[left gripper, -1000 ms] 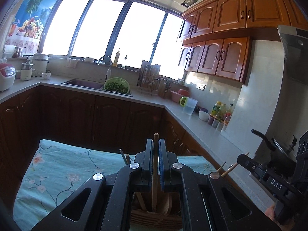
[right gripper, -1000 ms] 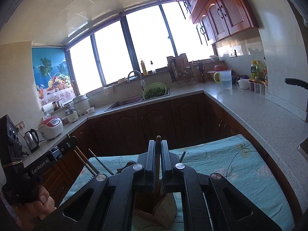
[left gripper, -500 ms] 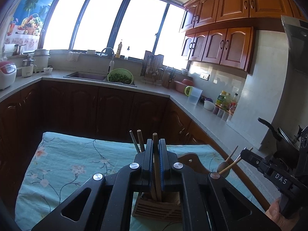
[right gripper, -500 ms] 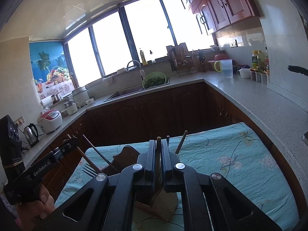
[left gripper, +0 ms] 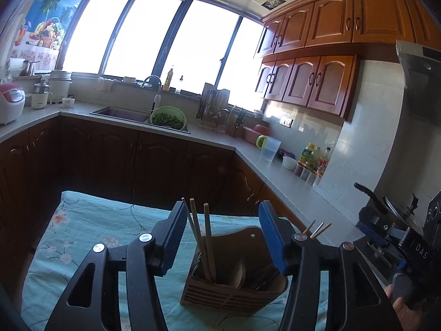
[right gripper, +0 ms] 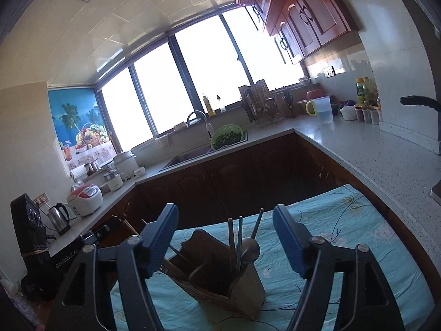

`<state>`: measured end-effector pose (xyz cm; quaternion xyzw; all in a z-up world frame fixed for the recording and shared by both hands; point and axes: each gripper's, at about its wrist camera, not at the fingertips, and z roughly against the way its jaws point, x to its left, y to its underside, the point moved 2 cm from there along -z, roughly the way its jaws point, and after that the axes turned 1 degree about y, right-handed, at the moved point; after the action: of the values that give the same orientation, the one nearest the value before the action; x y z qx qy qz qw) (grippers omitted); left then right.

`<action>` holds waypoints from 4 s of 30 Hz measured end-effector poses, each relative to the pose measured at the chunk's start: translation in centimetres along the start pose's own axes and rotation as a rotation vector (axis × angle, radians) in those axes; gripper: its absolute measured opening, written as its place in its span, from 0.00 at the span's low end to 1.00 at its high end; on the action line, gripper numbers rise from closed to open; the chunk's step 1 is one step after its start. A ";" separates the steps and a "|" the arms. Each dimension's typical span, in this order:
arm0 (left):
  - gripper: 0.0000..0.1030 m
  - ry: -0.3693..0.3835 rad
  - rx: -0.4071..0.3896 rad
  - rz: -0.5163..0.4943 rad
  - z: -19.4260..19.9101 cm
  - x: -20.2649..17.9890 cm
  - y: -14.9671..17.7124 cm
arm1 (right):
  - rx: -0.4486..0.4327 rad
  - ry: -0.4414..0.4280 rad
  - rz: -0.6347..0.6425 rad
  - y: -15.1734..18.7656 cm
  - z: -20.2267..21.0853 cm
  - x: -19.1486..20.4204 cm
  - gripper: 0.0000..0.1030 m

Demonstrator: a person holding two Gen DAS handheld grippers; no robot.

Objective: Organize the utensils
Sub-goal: 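Open both tools to release the chopsticks and pull back, then grasp a thin metal chopstick with the left tool while the right tool grasps a wooden chopstick, then carry both chopsticks to the holder and lower them in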

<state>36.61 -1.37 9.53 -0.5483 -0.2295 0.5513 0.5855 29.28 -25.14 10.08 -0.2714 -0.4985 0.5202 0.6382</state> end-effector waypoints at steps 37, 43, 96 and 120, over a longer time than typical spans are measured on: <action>0.86 -0.197 0.260 0.121 19.7 1.8 15.9 | 0.277 0.059 -0.007 18.7 11.7 -2.5 0.99; 0.86 -0.201 0.325 0.085 19.3 0.9 16.8 | 0.320 0.046 0.018 20.0 11.3 -1.9 0.98; 0.02 -0.098 0.561 -0.026 10.7 -0.3 16.7 | 0.553 0.031 0.083 19.1 2.3 -1.2 0.05; 0.03 0.023 0.292 0.066 19.9 0.0 8.8 | 0.327 -0.076 0.067 11.8 9.1 2.1 0.05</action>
<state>15.76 4.48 7.46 -0.4707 -0.1222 0.5914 0.6432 16.21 -21.06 3.81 -0.1606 -0.4214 0.6253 0.6369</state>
